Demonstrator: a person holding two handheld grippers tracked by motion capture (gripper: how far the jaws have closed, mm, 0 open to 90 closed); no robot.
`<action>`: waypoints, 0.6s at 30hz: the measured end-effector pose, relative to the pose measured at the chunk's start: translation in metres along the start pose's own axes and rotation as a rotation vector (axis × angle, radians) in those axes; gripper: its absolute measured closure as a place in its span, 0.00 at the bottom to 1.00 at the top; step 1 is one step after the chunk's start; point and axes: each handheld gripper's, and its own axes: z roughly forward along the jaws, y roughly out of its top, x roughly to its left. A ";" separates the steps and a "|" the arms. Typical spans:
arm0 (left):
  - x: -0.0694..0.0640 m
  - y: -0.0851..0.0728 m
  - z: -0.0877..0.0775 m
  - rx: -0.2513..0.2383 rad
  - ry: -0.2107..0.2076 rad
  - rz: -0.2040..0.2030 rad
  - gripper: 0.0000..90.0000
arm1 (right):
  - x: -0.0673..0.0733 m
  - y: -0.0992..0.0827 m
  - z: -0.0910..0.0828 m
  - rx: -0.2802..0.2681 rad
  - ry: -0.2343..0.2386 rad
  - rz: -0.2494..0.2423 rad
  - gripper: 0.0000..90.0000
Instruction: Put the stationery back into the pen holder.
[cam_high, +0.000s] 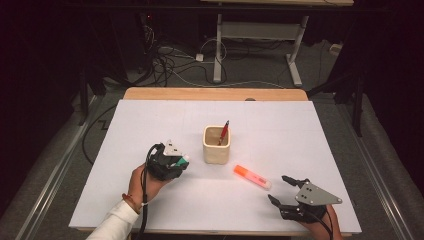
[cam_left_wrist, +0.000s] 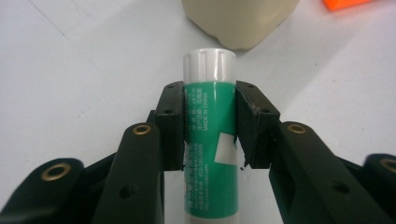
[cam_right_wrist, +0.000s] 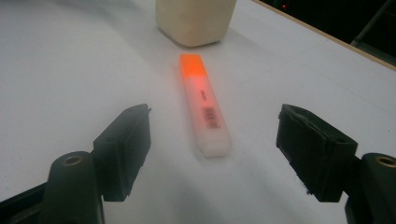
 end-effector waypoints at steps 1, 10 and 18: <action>0.001 0.000 -0.002 -0.019 -0.001 -0.002 0.70 | 0.000 0.000 0.000 0.001 -0.001 -0.001 0.29; 0.007 -0.002 -0.011 -0.135 -0.001 -0.011 0.70 | 0.000 0.000 0.000 -0.003 -0.010 -0.003 0.29; 0.009 -0.002 -0.019 -0.252 0.007 -0.011 0.70 | 0.001 0.000 0.001 -0.001 -0.010 -0.004 0.29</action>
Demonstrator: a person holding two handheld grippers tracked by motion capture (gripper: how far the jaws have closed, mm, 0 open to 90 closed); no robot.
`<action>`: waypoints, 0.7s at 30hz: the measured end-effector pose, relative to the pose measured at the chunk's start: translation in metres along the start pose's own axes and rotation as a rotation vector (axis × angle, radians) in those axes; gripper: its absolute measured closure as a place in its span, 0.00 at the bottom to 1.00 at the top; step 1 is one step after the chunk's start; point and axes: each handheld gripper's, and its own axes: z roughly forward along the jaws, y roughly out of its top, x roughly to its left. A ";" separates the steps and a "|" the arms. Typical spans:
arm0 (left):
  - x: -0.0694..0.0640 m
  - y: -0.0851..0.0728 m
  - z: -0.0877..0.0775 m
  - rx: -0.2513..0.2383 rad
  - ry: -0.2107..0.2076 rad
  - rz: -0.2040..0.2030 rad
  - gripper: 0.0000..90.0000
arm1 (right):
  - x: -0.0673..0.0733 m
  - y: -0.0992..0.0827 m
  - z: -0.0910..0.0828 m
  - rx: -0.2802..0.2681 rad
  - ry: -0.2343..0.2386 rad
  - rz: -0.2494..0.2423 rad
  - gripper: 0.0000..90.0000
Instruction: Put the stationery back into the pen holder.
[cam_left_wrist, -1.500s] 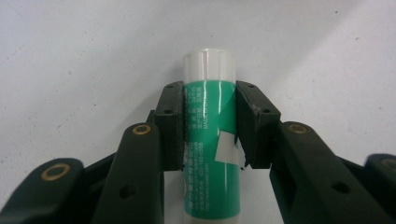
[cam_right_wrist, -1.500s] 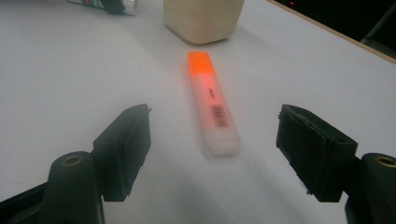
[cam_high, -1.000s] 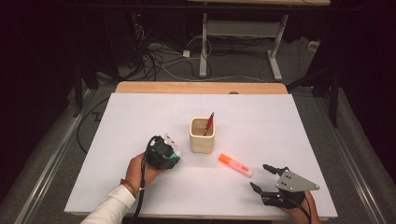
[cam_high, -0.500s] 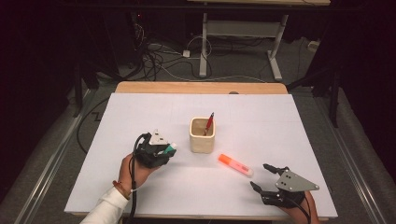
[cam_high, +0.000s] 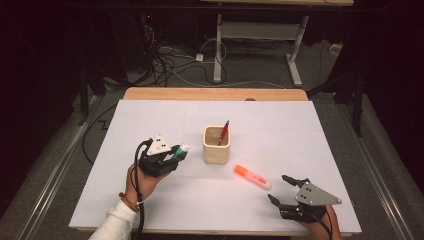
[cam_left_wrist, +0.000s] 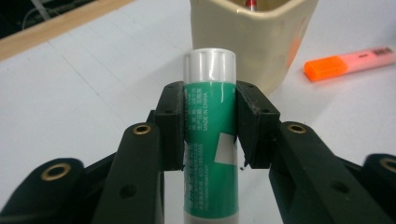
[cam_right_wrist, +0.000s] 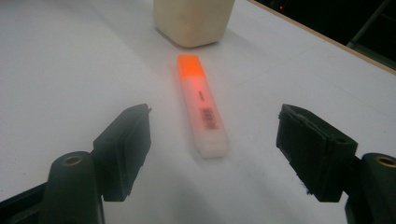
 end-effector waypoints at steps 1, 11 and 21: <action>0.000 0.000 -0.001 -0.019 -0.006 0.002 0.70 | 0.000 0.000 0.000 -0.002 0.000 0.000 0.29; -0.001 0.007 -0.006 -0.145 -0.032 0.025 0.70 | 0.000 0.000 0.000 0.002 0.000 -0.002 0.29; -0.004 0.015 -0.003 -0.227 -0.045 0.041 0.70 | 0.000 0.000 0.000 0.000 -0.003 -0.003 0.29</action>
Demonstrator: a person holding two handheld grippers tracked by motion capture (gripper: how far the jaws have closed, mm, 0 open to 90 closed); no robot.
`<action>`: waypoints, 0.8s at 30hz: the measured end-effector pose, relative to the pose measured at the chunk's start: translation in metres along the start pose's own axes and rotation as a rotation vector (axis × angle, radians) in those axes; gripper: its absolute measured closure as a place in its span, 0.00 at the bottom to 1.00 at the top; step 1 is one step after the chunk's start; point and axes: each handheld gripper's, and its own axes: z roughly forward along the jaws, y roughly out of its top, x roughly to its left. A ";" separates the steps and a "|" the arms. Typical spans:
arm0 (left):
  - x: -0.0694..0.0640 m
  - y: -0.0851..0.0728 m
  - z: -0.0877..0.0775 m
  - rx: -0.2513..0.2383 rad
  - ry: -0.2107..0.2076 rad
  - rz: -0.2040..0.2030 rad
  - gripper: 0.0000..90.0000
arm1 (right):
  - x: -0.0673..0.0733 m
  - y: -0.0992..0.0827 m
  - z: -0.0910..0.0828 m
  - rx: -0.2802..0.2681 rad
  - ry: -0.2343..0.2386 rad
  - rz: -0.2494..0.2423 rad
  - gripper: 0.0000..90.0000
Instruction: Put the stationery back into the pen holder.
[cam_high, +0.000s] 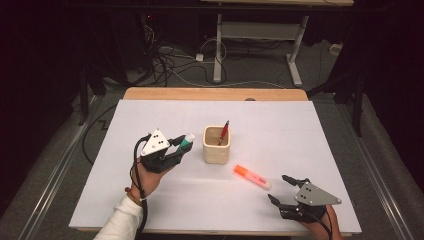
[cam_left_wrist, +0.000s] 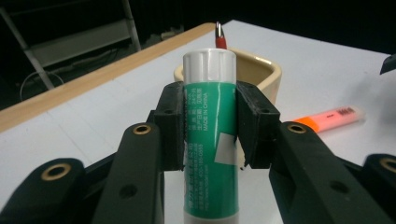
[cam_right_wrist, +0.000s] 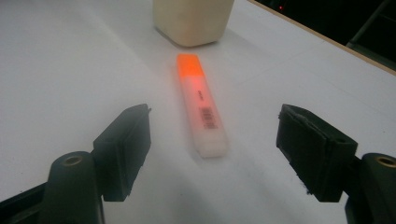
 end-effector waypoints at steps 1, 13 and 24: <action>0.000 0.001 0.001 -0.008 -0.001 0.001 0.70 | 0.000 0.000 0.000 0.000 0.000 0.000 0.29; 0.001 0.017 0.014 -0.104 -0.059 0.001 0.70 | 0.000 0.000 0.002 0.007 0.001 -0.002 0.29; 0.002 0.035 0.032 -0.157 -0.106 0.004 0.70 | 0.000 -0.001 0.003 0.009 0.004 -0.002 0.29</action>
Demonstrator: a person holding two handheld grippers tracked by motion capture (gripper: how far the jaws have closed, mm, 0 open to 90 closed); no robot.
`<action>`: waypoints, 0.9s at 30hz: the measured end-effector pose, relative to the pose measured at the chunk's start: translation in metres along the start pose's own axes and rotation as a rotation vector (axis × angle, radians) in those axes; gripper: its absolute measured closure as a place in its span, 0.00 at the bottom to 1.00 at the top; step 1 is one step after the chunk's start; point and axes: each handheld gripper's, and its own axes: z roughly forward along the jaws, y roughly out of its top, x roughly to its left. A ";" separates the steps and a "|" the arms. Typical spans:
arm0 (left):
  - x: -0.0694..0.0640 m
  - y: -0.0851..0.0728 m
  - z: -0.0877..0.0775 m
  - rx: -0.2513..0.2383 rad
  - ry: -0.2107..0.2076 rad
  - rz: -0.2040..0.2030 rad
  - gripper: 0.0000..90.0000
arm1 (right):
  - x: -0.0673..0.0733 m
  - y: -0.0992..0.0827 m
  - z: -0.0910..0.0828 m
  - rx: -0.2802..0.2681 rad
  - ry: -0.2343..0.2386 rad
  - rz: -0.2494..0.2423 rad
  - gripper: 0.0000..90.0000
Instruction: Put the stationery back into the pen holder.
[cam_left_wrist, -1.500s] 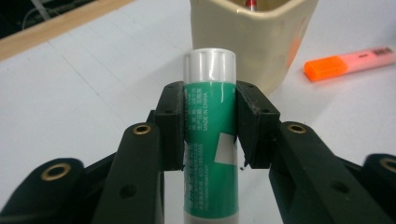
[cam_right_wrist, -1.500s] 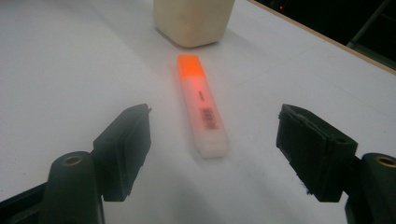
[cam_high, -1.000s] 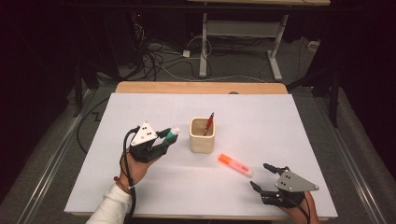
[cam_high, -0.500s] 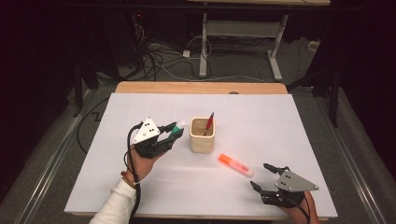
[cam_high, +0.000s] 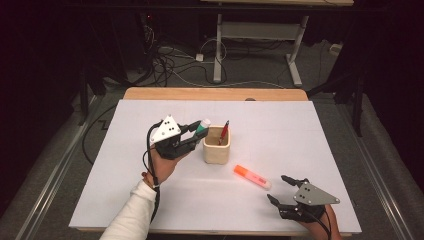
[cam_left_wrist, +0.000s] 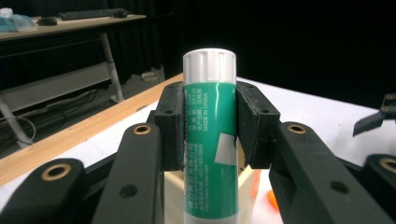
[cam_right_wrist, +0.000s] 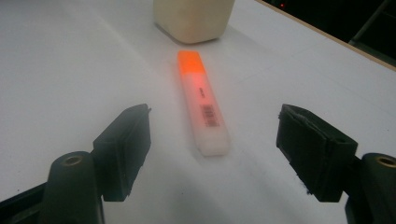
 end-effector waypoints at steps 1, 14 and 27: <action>0.001 0.001 0.002 -0.002 -0.008 0.000 0.70 | 0.000 0.000 0.000 0.000 0.000 0.000 0.29; 0.006 0.007 0.041 0.007 -0.058 0.011 0.70 | -0.001 -0.001 0.000 0.003 0.003 0.004 0.29; 0.007 0.000 0.060 0.001 -0.099 -0.006 0.70 | -0.001 -0.002 0.001 0.006 0.010 0.003 0.29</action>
